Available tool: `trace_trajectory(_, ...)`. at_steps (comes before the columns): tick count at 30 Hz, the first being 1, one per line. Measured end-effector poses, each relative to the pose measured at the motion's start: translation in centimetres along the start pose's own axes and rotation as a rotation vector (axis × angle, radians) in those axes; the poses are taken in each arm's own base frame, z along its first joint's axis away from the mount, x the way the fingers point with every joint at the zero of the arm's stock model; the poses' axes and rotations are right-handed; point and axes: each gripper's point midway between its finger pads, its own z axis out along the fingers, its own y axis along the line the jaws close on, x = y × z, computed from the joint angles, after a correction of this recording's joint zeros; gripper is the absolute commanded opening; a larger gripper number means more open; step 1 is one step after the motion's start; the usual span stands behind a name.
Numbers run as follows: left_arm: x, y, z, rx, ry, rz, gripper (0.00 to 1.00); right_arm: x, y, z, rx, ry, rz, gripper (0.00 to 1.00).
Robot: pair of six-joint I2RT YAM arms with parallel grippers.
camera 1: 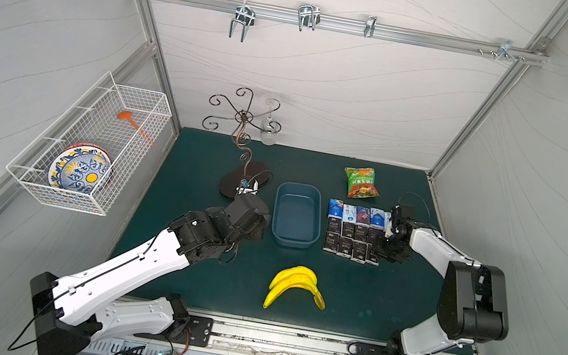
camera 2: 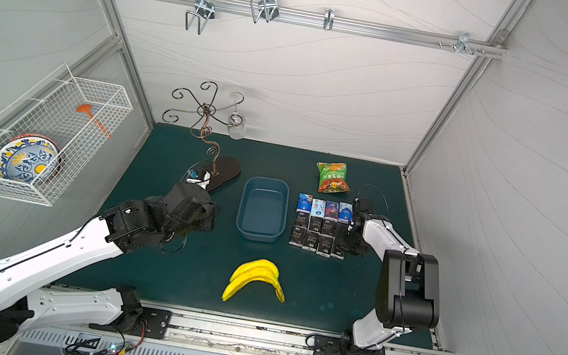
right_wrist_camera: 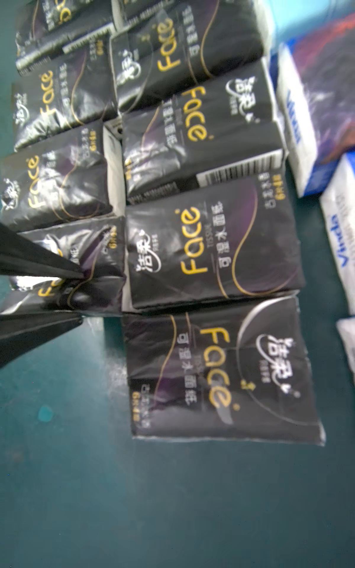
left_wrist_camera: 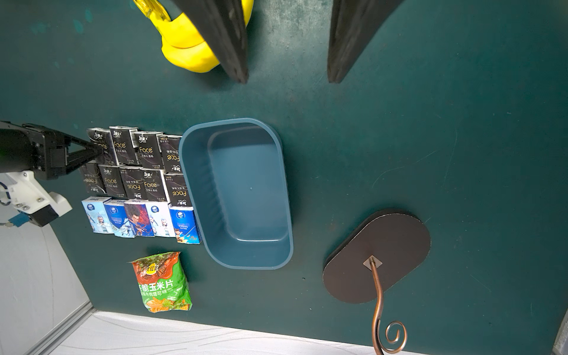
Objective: Take the pocket tissues out of the storage box
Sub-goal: Place the pocket tissues at the center of the board, then adjust the storage box at the center of the board.
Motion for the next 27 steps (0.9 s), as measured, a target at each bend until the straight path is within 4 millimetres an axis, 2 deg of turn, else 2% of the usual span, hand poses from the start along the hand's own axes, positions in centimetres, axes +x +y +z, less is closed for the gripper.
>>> trace_trajectory(8,0.0,0.1,0.0,-0.003,-0.002,0.0,0.46,-0.1,0.3,-0.8,-0.019,-0.015,-0.001,0.34)
trace_trajectory(14,0.0,0.1,0.0,-0.004,-0.001,0.0,0.46,-0.7,0.9,-2.4,-0.044,-0.053,-0.004,0.35)
trace_trajectory(20,0.0,0.1,0.0,-0.005,-0.002,0.0,0.46,-0.5,1.4,-2.6,-0.05,-0.051,-0.018,0.35)
trace_trajectory(23,0.0,0.1,0.1,-0.013,-0.001,0.003,0.46,-0.3,3.2,-3.8,-0.062,-0.063,-0.069,0.37)
trace_trajectory(27,0.2,-0.2,1.0,-0.032,0.018,0.015,0.46,-1.4,9.0,-6.9,-0.127,-0.14,-0.196,0.39)
